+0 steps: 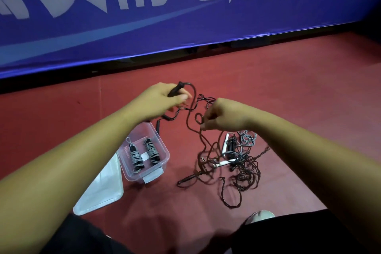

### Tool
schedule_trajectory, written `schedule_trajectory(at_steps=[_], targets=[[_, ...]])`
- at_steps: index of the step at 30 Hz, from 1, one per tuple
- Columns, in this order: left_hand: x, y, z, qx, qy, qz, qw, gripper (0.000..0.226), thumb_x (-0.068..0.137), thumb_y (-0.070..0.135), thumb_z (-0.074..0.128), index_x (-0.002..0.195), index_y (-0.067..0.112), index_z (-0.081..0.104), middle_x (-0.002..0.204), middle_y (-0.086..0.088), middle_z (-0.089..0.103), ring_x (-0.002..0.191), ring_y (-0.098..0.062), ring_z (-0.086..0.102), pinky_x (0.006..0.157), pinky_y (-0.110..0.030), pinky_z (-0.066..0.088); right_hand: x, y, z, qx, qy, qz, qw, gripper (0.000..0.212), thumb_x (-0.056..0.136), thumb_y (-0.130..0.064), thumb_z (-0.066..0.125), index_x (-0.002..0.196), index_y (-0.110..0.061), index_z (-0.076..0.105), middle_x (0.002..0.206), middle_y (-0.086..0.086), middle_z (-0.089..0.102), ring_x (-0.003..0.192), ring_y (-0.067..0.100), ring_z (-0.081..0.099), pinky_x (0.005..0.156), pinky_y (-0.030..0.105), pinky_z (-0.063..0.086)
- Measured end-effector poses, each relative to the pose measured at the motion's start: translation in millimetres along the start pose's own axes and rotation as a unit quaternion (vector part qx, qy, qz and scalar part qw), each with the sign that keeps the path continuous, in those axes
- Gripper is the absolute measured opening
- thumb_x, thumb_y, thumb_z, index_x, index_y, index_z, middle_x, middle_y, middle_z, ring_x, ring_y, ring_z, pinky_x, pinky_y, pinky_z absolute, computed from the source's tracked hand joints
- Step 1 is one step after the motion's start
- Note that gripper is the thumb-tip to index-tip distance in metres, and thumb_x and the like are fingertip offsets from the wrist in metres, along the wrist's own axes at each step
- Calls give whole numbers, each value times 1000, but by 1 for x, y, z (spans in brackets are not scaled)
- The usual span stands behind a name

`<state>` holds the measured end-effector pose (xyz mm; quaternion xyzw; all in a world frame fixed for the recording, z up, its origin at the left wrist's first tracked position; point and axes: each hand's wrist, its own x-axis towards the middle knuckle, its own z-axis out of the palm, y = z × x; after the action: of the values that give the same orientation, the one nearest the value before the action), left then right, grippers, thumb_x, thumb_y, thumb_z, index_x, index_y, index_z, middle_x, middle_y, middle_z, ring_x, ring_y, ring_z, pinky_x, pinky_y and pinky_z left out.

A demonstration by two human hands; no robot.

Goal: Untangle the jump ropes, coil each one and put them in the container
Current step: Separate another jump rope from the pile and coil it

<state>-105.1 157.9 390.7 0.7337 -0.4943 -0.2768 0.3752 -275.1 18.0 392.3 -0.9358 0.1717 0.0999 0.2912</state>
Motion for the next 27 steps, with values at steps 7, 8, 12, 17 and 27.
schedule_trajectory(at_steps=[7, 8, 12, 17, 27], targets=[[-9, 7, 35, -31, -93, -30, 995, 26, 100, 36, 53, 89, 17, 67, 51, 14, 49, 48, -9, 37, 49, -25, 30, -1, -8, 3, 224, 82, 1, 971, 30, 98, -16, 59, 75, 4, 65, 54, 6, 42, 44, 16, 37, 47, 27, 31], [-7, 8, 32, -33, -86, -23, 995, 25, 100, 33, 54, 86, 20, 69, 52, 15, 54, 48, -5, 41, 50, -21, 33, -2, -6, 3, 281, 65, 4, 957, 33, 101, -19, 56, 75, 1, 63, 55, 4, 40, 46, 18, 38, 48, 28, 32], [1, 5, 16, -25, 29, -41, 998, 28, 97, 30, 60, 71, 22, 67, 63, 9, 61, 58, -4, 52, 60, -20, 38, -4, 16, -3, 342, -22, 8, 939, 26, 99, -14, 58, 74, -8, 57, 59, 2, 46, 59, 23, 56, 62, 32, 48], [9, -24, -19, -120, 231, -176, 949, 30, 98, 29, 59, 70, 21, 63, 72, 1, 59, 48, -9, 37, 44, -20, 25, -10, 69, 0, 275, -60, 63, 958, 15, 99, -20, 59, 85, -13, 59, 84, 1, 65, 86, 13, 62, 105, 44, 43], [7, -44, -31, 212, 177, -166, 947, 24, 98, 23, 54, 99, 5, 70, 94, -20, 69, 90, -35, 63, 74, -37, 45, 4, 41, 12, 379, 118, 10, 918, 14, 98, -10, 59, 98, -1, 69, 55, 2, 40, 49, 17, 36, 49, 25, 35]])
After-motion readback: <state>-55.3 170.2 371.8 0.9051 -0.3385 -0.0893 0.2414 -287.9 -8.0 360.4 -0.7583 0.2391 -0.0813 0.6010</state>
